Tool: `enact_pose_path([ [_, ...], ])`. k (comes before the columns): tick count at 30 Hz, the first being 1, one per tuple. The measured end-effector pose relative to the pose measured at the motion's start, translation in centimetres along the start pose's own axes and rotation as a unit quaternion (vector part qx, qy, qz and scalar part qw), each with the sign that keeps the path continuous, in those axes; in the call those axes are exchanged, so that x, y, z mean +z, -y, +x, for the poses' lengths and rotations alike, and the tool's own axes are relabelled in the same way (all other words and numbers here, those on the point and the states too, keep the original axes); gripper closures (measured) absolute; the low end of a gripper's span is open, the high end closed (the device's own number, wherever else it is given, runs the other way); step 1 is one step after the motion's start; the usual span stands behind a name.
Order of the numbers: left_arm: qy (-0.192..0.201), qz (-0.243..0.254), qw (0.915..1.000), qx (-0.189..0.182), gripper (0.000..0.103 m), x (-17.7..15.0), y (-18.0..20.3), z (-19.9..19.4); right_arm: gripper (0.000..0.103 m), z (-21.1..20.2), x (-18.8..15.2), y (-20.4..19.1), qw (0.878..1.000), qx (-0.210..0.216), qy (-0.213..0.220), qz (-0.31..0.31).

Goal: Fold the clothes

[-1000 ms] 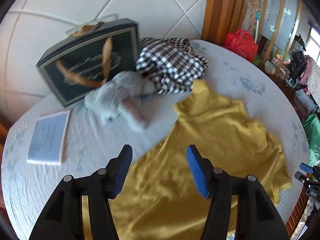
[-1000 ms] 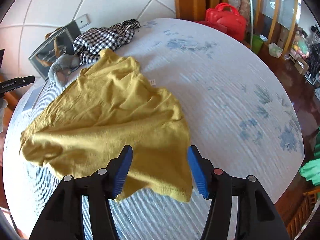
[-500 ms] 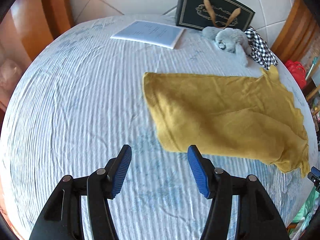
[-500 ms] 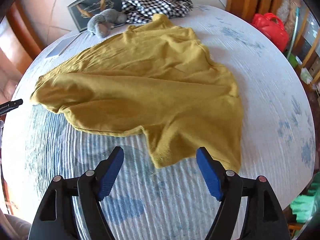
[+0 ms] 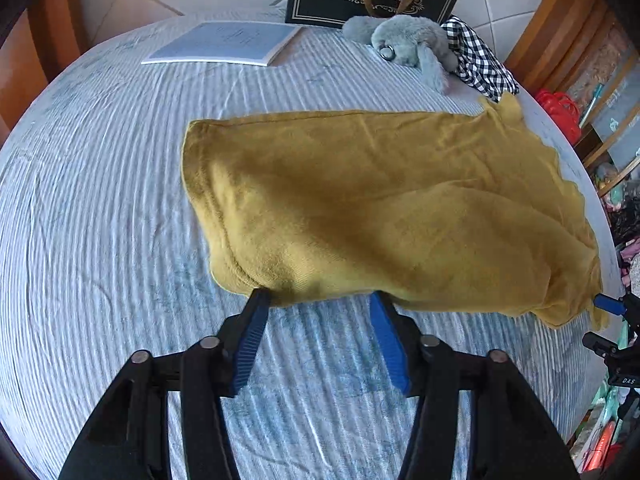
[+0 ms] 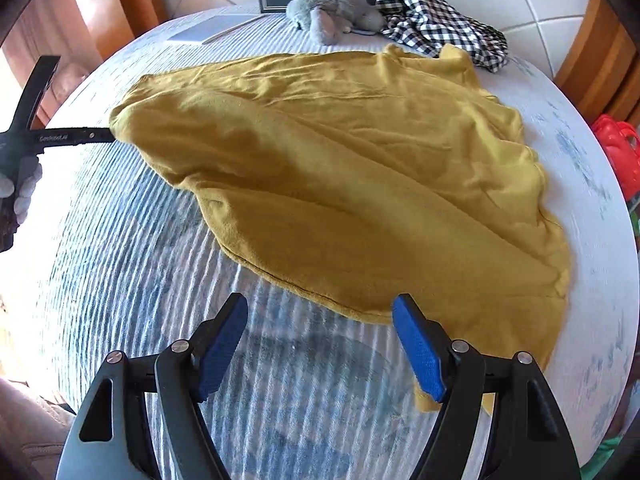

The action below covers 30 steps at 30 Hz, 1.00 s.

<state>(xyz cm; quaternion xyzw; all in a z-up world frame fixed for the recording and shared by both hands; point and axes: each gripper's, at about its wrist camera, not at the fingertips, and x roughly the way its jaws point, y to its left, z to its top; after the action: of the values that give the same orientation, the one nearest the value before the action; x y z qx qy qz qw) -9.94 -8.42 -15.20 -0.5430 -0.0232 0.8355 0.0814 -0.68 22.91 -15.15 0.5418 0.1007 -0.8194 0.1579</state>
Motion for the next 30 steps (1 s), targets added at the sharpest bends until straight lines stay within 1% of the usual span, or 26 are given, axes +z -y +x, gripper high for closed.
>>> enact_pose_path([
  [1, 0.001, 0.008, 1.0, -0.001, 0.097, 0.4, 0.6, 0.1, 0.029, 0.5, 0.3, -0.5, 1.0, 0.004, 0.001, -0.011],
  [3, 0.008, 0.016, 0.9998, -0.001, 0.098, 1.7, 1.7, 0.0, 0.031, 1.4, 0.9, -1.4, 0.999, 0.011, 0.003, -0.034],
  [5, 0.024, 0.022, 0.9995, 0.001, 0.099, 3.6, 2.5, -0.4, 0.058, 2.6, 1.5, -2.3, 0.998, 0.02, 0.0, -0.057],
  [6, 0.033, 0.025, 0.9991, 0.002, 0.099, 4.5, 2.9, -0.6, 0.068, 3.0, 1.8, -2.8, 0.997, 0.015, 0.002, -0.069],
  [8, 0.049, 0.033, 0.9983, 0.001, 0.099, 6.9, 3.7, -0.8, 0.084, 3.4, 2.6, -3.0, 0.997, 0.022, 0.0, -0.079],
  [9, 0.057, 0.037, 0.9977, 0.0, 0.099, 8.2, 4.1, -0.9, 0.098, 3.2, 3.0, -2.2, 0.998, 0.029, 0.013, -0.062],
  [12, 0.075, 0.049, 0.996, 0.0, 0.099, 12.2, 5.3, -0.8, 0.098, 2.5, 4.3, 1.2, 0.996, 0.049, 0.07, 0.011],
  [14, 0.077, 0.051, 0.9957, -0.003, 0.099, 15.2, 6.1, 0.1, 0.098, 1.1, 5.9, 5.3, 0.989, 0.064, 0.095, 0.091],
  [16, 0.067, 0.047, 0.9966, -0.009, 0.098, 18.1, 6.9, 1.6, 0.098, 1.4, 7.0, 9.4, 0.982, 0.047, 0.091, 0.16],
  [17, 0.058, 0.046, 0.9971, -0.014, 0.094, 19.4, 7.3, 2.5, 0.098, 2.0, 7.2, 10.8, 0.98, 0.032, 0.081, 0.181],
  [18, 0.052, 0.048, 0.9974, -0.013, 0.092, 20.4, 7.7, 3.0, 0.096, 2.6, 7.4, 12.1, 0.978, 0.016, 0.068, 0.197],
  [19, 0.048, 0.051, 0.9975, -0.01, 0.087, 21.3, 8.1, 3.4, 0.095, 3.3, 7.5, 13.3, 0.976, -0.001, 0.055, 0.213],
  [20, 0.051, 0.055, 0.9971, -0.011, 0.084, 21.6, 8.3, 3.2, 0.095, 4.0, 7.7, 14.6, 0.972, -0.017, 0.042, 0.229],
  [21, 0.059, 0.058, 0.9965, -0.014, 0.082, 21.6, 8.6, 2.6, 0.095, 4.1, 7.5, 15.3, 0.971, -0.015, 0.04, 0.237],
  [22, 0.064, 0.065, 0.9957, -0.016, 0.072, 21.1, 8.7, 2.1, 0.094, 4.0, 7.2, 15.8, 0.969, -0.006, 0.042, 0.243],
  [23, 0.07, 0.072, 0.9948, -0.018, 0.053, 20.4, 8.7, 1.5, 0.093, 3.6, 6.6, 15.9, 0.968, -0.004, 0.045, 0.246],
  [24, 0.074, 0.077, 0.9941, -0.016, 0.046, 19.4, 8.6, 0.9, 0.088, 3.1, 6.0, 16.0, 0.968, -0.004, 0.048, 0.248],
  [25, 0.075, 0.076, 0.9941, -0.015, 0.043, 18.1, 8.3, 0.4, 0.084, 2.6, 5.4, 16.0, 0.967, -0.003, 0.052, 0.25],
  [26, 0.075, 0.074, 0.9943, -0.015, 0.043, 16.8, 7.9, -0.1, 0.074, 2.0, 4.8, 16.1, 0.966, -0.003, 0.056, 0.252],
  [27, 0.071, 0.066, 0.9952, -0.017, 0.043, 15.3, 7.3, -0.4, 0.061, 1.5, 4.2, 16.1, 0.965, -0.003, 0.059, 0.254],
  [28, 0.065, 0.055, 0.9962, -0.02, 0.043, 13.8, 6.7, -0.5, 0.053, 1.0, 3.5, 16.1, 0.965, -0.003, 0.063, 0.256],
  [30, 0.043, 0.04, 0.9981, -0.021, 0.042, 10.9, 6.1, 0.0, 0.052, 0.0, 2.2, 16.4, 0.962, -0.004, 0.067, 0.263],
])
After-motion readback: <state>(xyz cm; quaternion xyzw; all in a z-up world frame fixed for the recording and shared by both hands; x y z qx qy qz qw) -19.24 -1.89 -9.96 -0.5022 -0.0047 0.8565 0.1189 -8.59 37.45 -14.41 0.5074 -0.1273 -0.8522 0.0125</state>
